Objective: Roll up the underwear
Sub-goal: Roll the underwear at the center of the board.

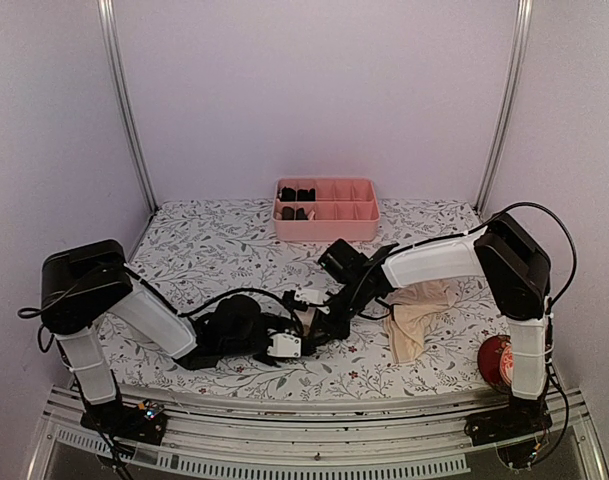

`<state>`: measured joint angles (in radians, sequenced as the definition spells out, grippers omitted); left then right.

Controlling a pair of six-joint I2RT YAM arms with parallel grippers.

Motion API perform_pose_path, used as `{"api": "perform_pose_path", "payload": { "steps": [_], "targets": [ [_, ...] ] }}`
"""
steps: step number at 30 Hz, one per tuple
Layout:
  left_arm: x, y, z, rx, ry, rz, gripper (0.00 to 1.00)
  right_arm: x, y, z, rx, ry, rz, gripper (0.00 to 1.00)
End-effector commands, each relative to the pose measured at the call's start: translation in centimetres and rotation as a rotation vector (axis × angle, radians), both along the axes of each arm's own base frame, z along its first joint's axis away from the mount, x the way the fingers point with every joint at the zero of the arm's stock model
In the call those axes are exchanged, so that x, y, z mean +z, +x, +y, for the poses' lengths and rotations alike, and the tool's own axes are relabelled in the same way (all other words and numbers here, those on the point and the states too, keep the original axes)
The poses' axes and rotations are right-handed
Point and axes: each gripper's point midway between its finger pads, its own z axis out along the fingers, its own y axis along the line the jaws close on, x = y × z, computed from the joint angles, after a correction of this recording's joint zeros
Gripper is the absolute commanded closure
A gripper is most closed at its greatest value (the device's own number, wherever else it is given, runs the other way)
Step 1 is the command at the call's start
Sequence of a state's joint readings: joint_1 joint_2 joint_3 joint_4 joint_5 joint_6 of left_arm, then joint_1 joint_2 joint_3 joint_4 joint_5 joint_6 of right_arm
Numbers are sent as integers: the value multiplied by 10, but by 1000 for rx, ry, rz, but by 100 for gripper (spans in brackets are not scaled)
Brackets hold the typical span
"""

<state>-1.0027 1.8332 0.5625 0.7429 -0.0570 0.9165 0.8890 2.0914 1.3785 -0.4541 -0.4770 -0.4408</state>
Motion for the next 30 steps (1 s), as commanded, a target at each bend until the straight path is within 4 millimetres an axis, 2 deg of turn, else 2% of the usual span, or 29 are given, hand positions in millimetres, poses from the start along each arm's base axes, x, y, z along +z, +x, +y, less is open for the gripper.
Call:
{"api": "perform_pose_path", "payload": {
  "steps": [1,8,9,11,12,15,17,20,24,26,28,30],
  "targets": [
    [-18,-3,2,1,65,20,57,-51,-34,-44,-6,-218,124,89],
    [-28,-8,0,-15,99,67,86,-49,-27,-47,-30,-224,96,87],
    [-32,-11,0,-23,113,92,90,-45,-22,-49,-51,-223,76,83],
    [-39,-19,-1,-48,141,168,94,-32,-13,-54,-95,-214,24,68],
    [-41,-23,-3,-60,147,214,96,-23,-8,-57,-120,-207,-12,60],
    [-48,-30,-5,-79,171,360,100,14,4,-66,-210,-154,-129,43],
    [-46,-30,-9,-86,165,445,100,44,17,-74,-297,-113,-230,32],
    [-47,-29,-8,-83,173,550,100,87,37,-94,-444,-59,-393,20],
    [-49,-28,-9,-77,184,649,100,134,55,-124,-604,10,-587,13],
    [-61,-31,-4,-66,217,729,100,149,59,-136,-657,37,-662,13],
    [-63,-30,-5,-59,220,783,100,169,58,-141,-692,95,-731,12],
    [-63,-28,-5,-51,224,837,100,187,49,-139,-680,161,-799,12]
  ]
}}
